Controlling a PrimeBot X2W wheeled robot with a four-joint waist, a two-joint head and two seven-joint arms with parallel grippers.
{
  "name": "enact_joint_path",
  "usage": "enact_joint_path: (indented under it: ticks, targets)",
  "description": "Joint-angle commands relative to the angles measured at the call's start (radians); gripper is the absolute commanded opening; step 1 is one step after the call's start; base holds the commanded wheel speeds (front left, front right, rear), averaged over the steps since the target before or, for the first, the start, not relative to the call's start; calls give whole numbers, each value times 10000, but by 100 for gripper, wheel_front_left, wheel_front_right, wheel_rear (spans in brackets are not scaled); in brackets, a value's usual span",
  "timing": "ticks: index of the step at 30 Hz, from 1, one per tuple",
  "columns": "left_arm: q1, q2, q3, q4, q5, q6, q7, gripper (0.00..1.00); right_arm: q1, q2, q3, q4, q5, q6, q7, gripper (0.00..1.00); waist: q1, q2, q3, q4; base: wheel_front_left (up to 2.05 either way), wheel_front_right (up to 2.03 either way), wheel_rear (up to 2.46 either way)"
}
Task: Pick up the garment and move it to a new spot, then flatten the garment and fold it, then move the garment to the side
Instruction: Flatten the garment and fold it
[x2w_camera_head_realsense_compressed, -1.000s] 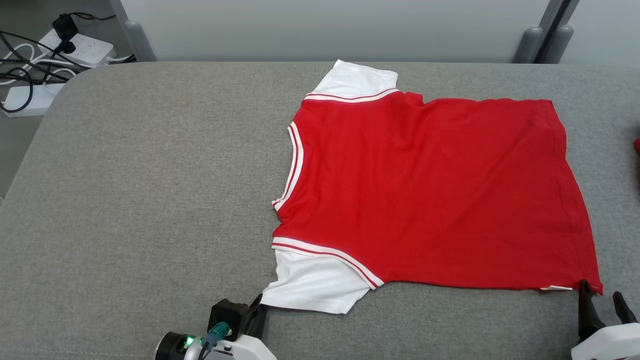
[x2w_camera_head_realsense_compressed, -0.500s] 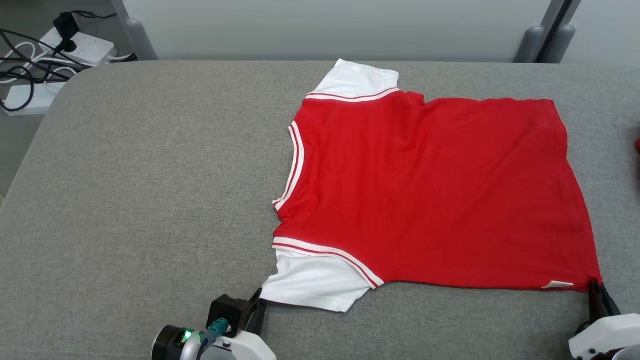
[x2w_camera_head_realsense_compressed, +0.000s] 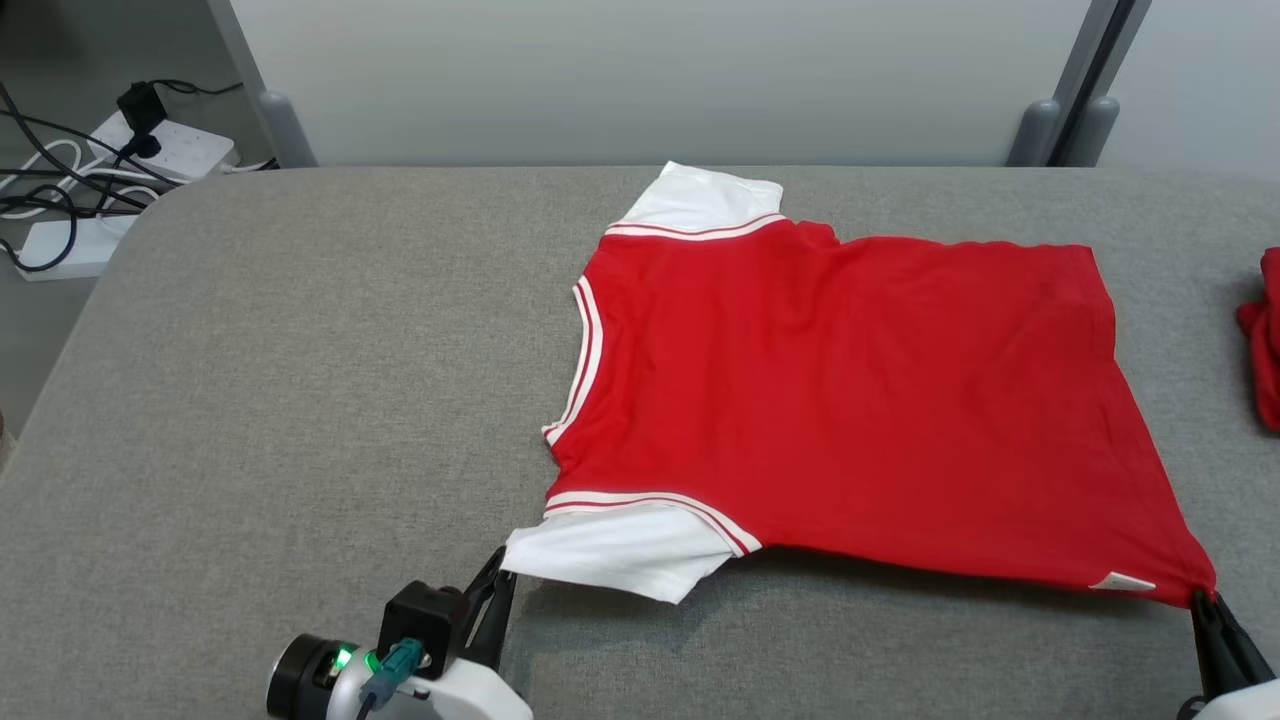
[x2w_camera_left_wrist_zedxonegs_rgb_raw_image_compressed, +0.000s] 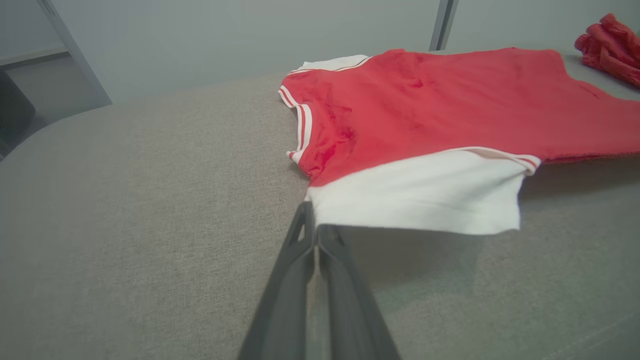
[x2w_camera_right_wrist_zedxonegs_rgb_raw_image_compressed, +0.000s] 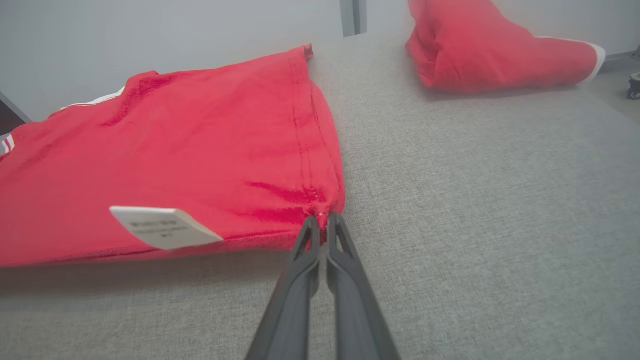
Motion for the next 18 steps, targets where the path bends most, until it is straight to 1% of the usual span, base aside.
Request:
enact_joint_path:
  ticks: [1,6,11,15,18]
  targets:
    - [100,359,353,-693,92,228,150,0,211,-411,165,-386,-89,0,-136,0,0,0,-152,-9,0,0,0]
    - [901,984,213,-2680,278,726,1006,0,1005,-693,192,-995,-144,0,-131,0,0,0,-294,29,0,0,0]
    - [1656,1640,71,-4629,526,1230,1922,0,1811,-949,97,-1621,-82,0,106,0,0,0,-281,108,0,0,0]
    - [2316,2227,107,-5981,669,1671,2597,0,2382,-994,-174,-2248,-45,0,287,0,0,0,-225,42,0,0,0]
    - [2729,2533,119,-6732,714,1944,3034,0,2677,-952,-366,-2637,-65,0,456,0,0,0,-156,-47,0,0,0]
